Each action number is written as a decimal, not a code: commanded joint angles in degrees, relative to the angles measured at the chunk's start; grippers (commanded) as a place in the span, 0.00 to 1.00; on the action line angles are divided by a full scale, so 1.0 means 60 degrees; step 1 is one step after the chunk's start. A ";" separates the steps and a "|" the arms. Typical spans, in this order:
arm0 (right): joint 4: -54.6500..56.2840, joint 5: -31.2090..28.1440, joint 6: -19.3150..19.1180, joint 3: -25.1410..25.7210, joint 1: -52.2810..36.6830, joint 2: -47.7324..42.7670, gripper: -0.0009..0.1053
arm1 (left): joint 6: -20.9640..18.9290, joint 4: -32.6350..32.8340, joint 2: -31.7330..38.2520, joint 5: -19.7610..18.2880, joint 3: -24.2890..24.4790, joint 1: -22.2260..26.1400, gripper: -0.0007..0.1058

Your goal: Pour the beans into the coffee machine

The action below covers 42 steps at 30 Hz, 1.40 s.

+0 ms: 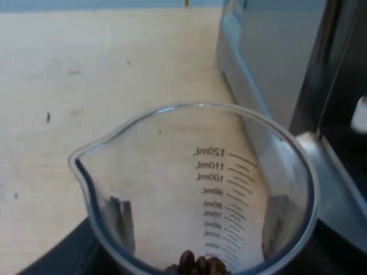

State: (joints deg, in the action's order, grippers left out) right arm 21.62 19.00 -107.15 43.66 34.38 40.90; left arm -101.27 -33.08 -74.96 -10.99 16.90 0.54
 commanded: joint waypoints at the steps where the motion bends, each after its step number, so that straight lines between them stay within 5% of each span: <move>1: -0.0142 0.0076 -0.0109 0.0113 -0.0002 -0.0034 0.65 | -0.0057 0.0847 0.0784 0.0007 0.0060 -0.0030 0.45; 13: -0.0920 -0.0209 -0.0085 0.0113 -0.0002 -0.0204 0.65 | -0.0005 0.4014 0.4560 0.0027 0.0060 -0.0030 0.45; 16: -0.1604 -0.0661 0.0434 0.0113 -0.0002 -0.0344 0.65 | -0.0005 0.4686 0.5393 0.0232 0.0060 -0.0030 0.45; 23: -0.2523 -0.0862 0.0873 0.0113 -0.0002 -0.0780 0.65 | -0.0005 0.6608 0.6272 0.0523 0.0568 -0.0030 0.45; 24: -0.2648 -0.0894 0.0873 0.0113 -0.0002 -0.0846 0.65 | 0.0200 0.8288 0.6503 0.0524 0.1387 -0.0030 0.45; 26: -0.2823 -0.1030 0.0873 0.0113 -0.0002 -0.0925 0.65 | 0.0375 0.8744 0.6501 0.0524 0.1774 -0.0030 0.45; 35: -0.4917 -0.3020 0.0873 0.0113 -0.0002 -0.1321 0.65 | 0.0637 0.9176 0.6501 0.0524 0.3286 -0.0030 0.45; 42: -0.5675 -0.3424 0.0873 0.0113 -0.0002 -0.1389 0.65 | 0.0637 0.9331 0.6477 0.0524 0.3993 -0.0030 0.45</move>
State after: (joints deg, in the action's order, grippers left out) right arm -11.14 -1.14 -101.58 43.66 34.38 33.02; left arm -97.32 23.51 -36.47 -8.43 40.05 0.54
